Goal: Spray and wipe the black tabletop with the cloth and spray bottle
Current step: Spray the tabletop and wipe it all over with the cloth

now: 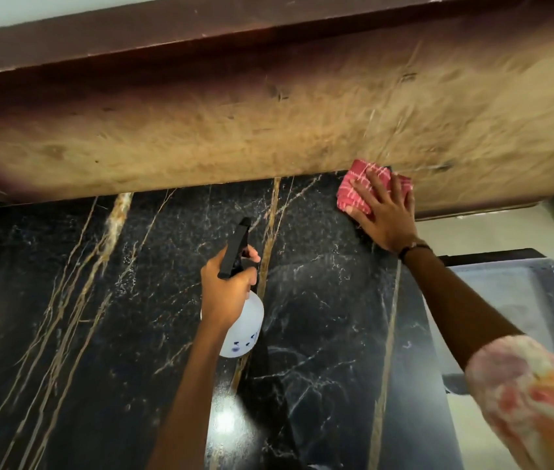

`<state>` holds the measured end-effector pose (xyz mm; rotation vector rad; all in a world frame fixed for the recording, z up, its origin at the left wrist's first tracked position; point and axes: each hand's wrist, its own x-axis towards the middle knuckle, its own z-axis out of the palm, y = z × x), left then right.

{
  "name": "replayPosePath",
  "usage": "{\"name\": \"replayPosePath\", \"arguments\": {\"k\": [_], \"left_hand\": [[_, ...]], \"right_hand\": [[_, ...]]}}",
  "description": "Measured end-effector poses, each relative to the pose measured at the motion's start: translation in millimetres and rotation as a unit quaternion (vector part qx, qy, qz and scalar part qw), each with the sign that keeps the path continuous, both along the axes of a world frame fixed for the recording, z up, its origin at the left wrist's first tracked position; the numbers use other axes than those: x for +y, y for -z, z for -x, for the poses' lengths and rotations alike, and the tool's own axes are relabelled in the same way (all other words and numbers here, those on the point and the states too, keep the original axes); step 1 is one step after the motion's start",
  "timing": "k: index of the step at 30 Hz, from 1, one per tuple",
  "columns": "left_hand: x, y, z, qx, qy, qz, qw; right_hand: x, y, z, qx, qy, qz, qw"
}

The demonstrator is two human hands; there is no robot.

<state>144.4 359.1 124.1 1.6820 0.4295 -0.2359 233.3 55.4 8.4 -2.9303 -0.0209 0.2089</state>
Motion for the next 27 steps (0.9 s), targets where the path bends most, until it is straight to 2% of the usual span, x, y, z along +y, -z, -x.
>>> {"name": "replayPosePath", "arguments": {"k": [3, 8, 13, 17, 20, 22, 27], "left_hand": [[-2.2, -1.7, 9.1, 0.002, -0.001, -0.003, 1.0], [-4.0, -1.9, 22.9, 0.015, -0.014, -0.006, 1.0], [-0.9, -1.8, 42.3, 0.027, -0.028, -0.007, 0.999], [4.3, 0.6, 62.4, 0.045, -0.041, 0.003, 0.998], [7.3, 0.2, 81.7, 0.05, -0.034, 0.006, 0.998], [7.7, -0.8, 95.8, 0.048, -0.032, 0.006, 0.998], [12.0, 1.9, 123.8, 0.063, -0.034, 0.012, 0.997]], "right_hand": [[27.8, -3.0, -26.5, 0.033, 0.041, 0.011, 0.999], [68.1, -0.7, 22.6, 0.006, -0.112, 0.024, 0.993], [11.6, 5.4, 112.5, -0.047, -0.188, 0.009, 0.981], [-23.9, -0.4, 104.1, -0.021, -0.097, -0.008, 0.995], [5.7, -3.1, 81.7, 0.008, -0.016, -0.006, 1.0], [30.9, -3.4, 77.7, 0.005, -0.009, -0.006, 1.0], [66.5, -1.2, 135.3, -0.009, -0.171, 0.009, 0.985]]}}
